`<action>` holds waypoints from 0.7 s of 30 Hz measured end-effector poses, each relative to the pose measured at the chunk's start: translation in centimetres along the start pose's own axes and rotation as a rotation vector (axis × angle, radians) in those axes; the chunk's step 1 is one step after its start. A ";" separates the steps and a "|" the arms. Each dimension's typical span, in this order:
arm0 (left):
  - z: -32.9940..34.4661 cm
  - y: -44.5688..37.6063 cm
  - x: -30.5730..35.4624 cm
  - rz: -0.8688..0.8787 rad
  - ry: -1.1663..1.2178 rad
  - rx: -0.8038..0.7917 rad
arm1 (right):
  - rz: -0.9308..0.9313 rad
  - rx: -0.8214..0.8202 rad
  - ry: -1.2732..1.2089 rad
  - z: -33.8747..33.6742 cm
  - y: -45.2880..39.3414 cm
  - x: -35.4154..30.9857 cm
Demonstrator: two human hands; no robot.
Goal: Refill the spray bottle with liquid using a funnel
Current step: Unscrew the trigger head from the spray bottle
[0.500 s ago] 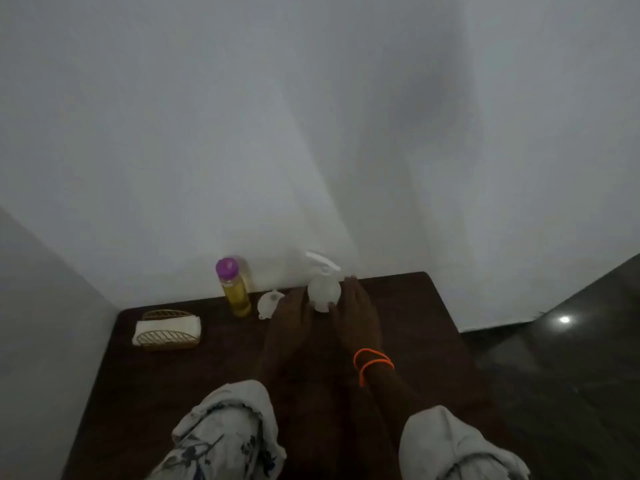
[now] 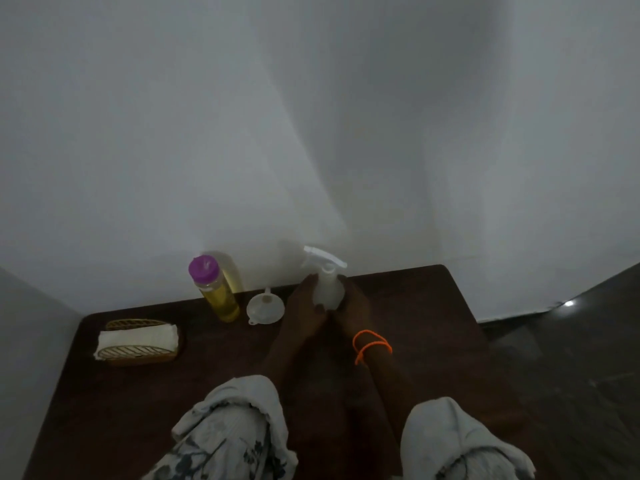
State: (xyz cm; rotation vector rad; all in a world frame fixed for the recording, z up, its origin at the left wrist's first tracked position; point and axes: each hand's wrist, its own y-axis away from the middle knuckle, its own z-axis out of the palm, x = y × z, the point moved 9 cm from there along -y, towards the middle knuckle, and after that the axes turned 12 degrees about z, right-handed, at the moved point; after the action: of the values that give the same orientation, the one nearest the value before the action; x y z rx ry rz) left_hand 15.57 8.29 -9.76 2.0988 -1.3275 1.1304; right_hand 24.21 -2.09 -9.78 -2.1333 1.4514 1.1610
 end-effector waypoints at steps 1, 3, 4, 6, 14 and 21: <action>0.0 0.0 0.2 -0.010 0.012 -0.003 | -0.005 0.024 -0.004 -0.1 0.1 0.2; -0.3 0.4 0.5 -0.084 0.028 -0.020 | -0.004 0.047 0.000 -0.2 0.7 0.7; -0.3 0.4 0.9 -0.089 0.041 -0.020 | -0.004 0.049 -0.007 -0.3 1.1 0.7; -0.9 1.0 1.8 -0.045 0.044 0.012 | -0.062 0.112 -0.010 -1.3 2.4 -0.1; -3.4 8.9 2.3 -0.088 0.069 0.205 | -0.044 0.022 -0.089 -0.6 11.4 -0.7; -6.8 17.2 3.5 -0.081 0.076 0.273 | 0.062 -0.147 -0.351 0.8 20.5 -1.7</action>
State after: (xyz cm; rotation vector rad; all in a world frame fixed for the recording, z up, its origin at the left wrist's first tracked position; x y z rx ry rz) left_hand -1.66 3.12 -4.27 2.2494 -1.0942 1.4085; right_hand 5.48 -9.51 -5.32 -1.8596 1.3146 1.6148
